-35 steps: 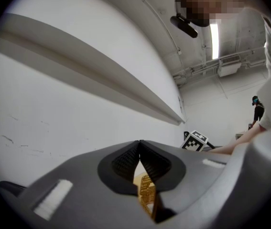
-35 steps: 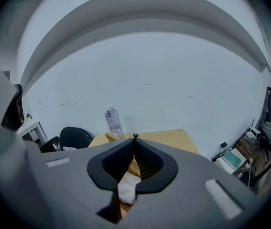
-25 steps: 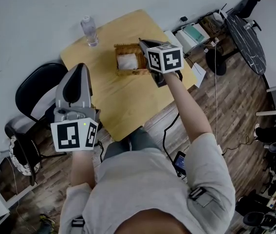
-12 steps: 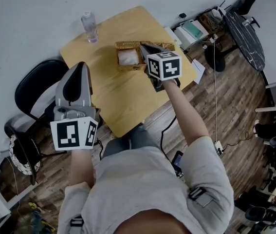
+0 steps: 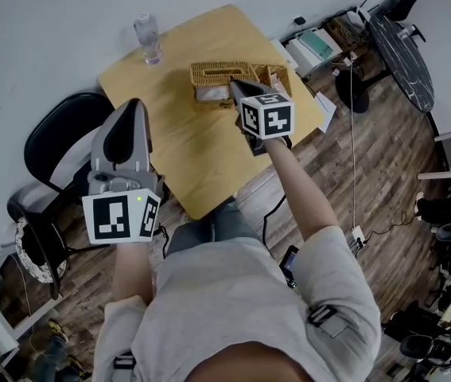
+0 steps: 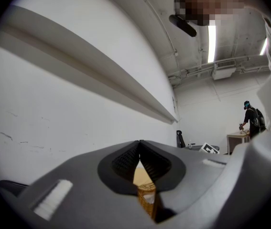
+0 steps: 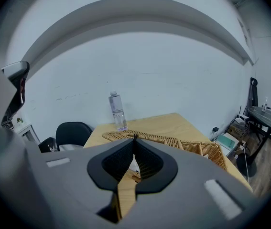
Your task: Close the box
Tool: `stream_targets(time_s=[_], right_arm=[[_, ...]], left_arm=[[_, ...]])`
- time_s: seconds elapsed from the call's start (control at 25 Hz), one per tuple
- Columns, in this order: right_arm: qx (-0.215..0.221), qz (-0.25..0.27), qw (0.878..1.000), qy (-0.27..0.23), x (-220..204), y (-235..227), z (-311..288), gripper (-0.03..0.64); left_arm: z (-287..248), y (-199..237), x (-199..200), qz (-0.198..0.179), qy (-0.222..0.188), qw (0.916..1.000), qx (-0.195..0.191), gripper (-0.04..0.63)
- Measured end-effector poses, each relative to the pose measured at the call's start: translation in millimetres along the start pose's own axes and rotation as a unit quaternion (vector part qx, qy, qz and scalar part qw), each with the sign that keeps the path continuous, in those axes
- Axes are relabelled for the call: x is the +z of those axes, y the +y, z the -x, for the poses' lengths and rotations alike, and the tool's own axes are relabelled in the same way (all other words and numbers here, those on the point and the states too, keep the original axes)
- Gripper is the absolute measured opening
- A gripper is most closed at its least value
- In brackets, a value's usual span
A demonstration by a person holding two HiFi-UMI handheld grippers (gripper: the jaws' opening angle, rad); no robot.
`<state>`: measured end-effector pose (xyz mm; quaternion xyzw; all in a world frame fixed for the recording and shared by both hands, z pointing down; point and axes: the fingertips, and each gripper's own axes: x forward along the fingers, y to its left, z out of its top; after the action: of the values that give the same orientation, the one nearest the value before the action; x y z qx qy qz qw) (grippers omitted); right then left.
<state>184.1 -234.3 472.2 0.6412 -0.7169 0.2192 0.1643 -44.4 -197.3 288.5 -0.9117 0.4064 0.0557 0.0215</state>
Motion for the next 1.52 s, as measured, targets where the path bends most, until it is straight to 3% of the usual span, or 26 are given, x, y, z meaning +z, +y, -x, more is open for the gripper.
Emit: stream_targets(time_s=[1.52], right_arm=[[-0.045, -0.024, 0.997, 0.054, -81, -1, -30, 0.017]], left_arm=[[21, 21, -19, -0.007, 0.028, 0.9996, 0.008, 0.058]])
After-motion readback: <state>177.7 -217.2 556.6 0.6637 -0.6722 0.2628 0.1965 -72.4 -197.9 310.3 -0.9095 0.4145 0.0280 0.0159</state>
